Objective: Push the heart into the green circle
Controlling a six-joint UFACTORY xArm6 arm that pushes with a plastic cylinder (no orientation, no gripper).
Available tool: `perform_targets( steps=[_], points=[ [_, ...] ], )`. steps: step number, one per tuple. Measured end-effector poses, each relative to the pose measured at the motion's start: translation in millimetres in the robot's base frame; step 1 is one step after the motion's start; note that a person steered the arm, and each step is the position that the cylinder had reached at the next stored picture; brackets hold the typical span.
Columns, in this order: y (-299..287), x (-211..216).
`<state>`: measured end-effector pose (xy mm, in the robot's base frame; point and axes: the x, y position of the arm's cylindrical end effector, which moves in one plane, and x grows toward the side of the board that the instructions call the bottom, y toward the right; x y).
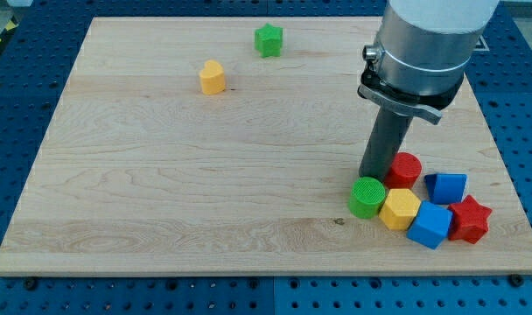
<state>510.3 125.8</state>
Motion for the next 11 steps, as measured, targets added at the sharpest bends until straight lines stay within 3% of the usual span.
perform_targets(
  steps=[2,4,5,7,9,11],
  points=[
    [-111.6,-38.6],
    [-252.9,-105.9],
    [-250.6,-153.4],
    [-216.3,-186.4],
    [-189.5,-172.9],
    [-164.1,-121.2]
  ],
)
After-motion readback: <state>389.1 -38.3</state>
